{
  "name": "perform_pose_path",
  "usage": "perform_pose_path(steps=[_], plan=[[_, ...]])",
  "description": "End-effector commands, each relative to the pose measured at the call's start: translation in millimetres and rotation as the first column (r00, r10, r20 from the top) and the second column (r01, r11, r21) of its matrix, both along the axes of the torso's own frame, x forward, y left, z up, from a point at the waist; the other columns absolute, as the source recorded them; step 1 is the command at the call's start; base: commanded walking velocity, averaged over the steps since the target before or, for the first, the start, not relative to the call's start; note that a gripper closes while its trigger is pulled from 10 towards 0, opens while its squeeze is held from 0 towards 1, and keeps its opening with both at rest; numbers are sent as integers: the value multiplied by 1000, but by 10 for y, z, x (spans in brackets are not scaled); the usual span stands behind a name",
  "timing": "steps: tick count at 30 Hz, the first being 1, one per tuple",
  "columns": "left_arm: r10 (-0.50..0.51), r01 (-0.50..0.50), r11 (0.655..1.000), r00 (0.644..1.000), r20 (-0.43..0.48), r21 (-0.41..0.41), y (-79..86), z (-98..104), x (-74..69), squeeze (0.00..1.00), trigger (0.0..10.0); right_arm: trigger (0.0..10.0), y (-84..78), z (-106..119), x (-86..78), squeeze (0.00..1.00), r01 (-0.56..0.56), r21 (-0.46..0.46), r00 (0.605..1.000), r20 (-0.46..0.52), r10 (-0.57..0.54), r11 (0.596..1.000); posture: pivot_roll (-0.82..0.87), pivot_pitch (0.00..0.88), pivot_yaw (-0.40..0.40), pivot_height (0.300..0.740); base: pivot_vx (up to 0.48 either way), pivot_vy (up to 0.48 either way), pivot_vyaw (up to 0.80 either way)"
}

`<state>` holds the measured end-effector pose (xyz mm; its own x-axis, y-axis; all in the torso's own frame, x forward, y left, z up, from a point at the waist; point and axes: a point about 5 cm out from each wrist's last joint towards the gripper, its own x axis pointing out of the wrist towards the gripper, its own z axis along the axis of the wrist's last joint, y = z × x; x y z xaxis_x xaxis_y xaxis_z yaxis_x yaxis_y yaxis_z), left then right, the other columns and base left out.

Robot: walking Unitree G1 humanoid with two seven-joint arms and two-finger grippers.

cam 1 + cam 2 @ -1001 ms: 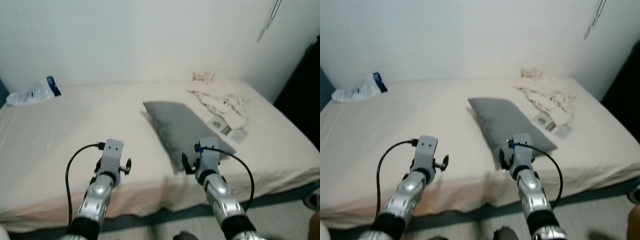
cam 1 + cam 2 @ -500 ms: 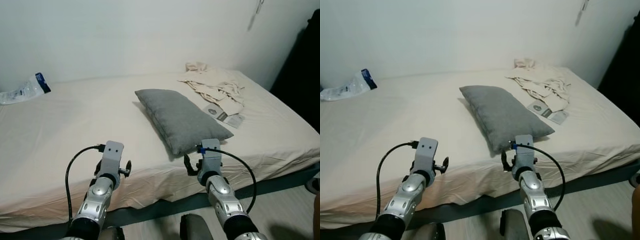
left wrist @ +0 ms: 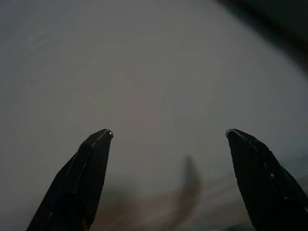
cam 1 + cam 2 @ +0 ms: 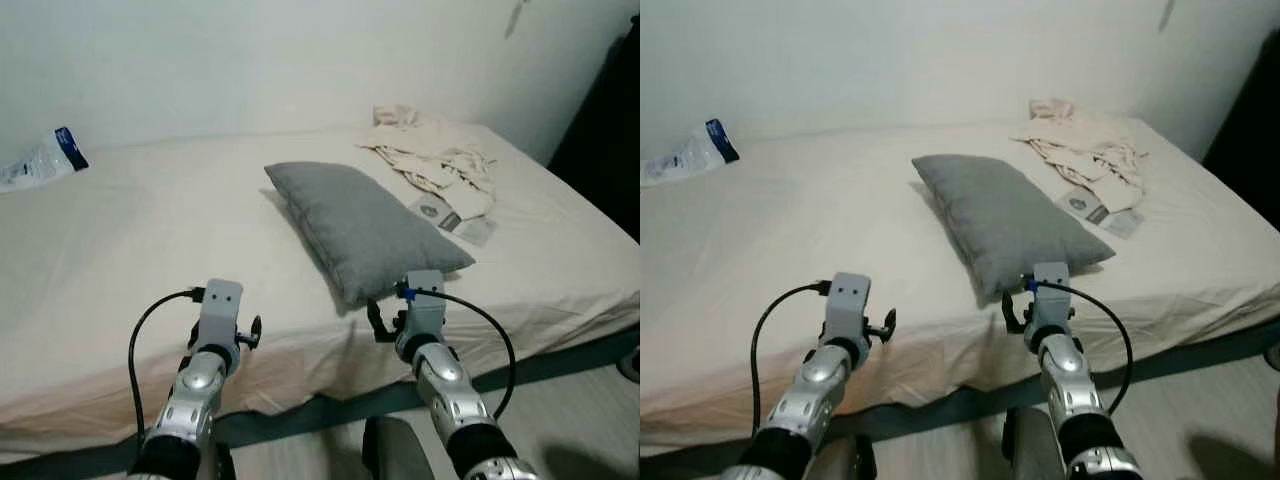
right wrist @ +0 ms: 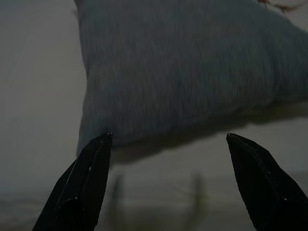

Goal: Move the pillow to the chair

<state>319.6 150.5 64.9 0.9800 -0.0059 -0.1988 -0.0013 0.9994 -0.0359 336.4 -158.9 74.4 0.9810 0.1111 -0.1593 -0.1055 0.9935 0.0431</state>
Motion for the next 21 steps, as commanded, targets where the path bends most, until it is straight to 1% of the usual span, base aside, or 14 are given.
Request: perform_pose_path(steps=[1,2,4,7,8,9,10,12,14,15,16,17,20,21], plan=[[10,-10,998,1000,3,-61,3,-6,-16,0,10000,10000,-17,55,27,0,-1,25,1000,31,0,1000,-51,85,-19,563,0,0,0],[6,-5,997,1000,7,-82,9,6,-17,0,10000,10000,-38,75,50,0,5,51,999,36,-6,999,-46,105,-18,563,0,0,0],[-7,8,996,1000,20,-92,15,30,-26,0,10000,10000,-73,123,90,0,10,116,998,56,-17,993,-38,122,-15,563,0,0,0],[-17,19,997,999,32,-70,35,47,-51,0,10000,10000,-126,200,145,0,14,233,995,93,-37,972,-24,143,-10,563,0,0,0],[-17,19,997,999,32,-70,35,47,-51,0,10000,10000,-126,200,145,0,14,233,995,93,-37,972,-24,143,-10,563,0,0,0],[-14,16,998,999,37,-66,56,55,-58,0,10000,10000,-157,236,180,51,17,286,994,100,-47,958,-16,155,-8,563,0,0,0],[-11,13,998,999,41,-62,72,66,-59,0,10000,10000,-181,254,202,192,27,313,993,98,-61,950,-1,174,-4,563,0,0,0],[-9,11,998,999,46,-62,90,77,-58,0,10000,10000,-211,268,221,208,43,336,993,93,-79,941,3,181,0,563,0,0,0],[-7,10,998,999,53,-61,118,102,-53,0,10000,10000,-280,294,257,184,80,370,990,77,-116,926,5,184,1,563,0,0,0],[-10,14,998,998,58,-62,129,117,-52,0,10000,10000,-313,306,271,118,96,368,989,72,-131,925,13,193,5,563,0,0,0],[-13,17,998,998,61,-60,139,134,-50,0,10000,10000,-345,332,288,0,107,361,987,74,-143,927,18,200,9,563,0,0,0],[-13,17,998,998,61,-60,139,134,-50,0,10000,10000,-345,332,288,0,107,361,987,74,-143,927,18,200,9,563,0,0,0],[-18,22,998,998,68,-54,166,172,-43,0,10000,10000,-448,448,336,0,123,324,980,110,-167,938,23,209,15,563,0,0,0],[-18,22,998,998,68,-54,166,172,-43,0,10000,10000,-448,448,336,0,123,324,980,110,-167,938,23,209,15,563,0,0,0]])
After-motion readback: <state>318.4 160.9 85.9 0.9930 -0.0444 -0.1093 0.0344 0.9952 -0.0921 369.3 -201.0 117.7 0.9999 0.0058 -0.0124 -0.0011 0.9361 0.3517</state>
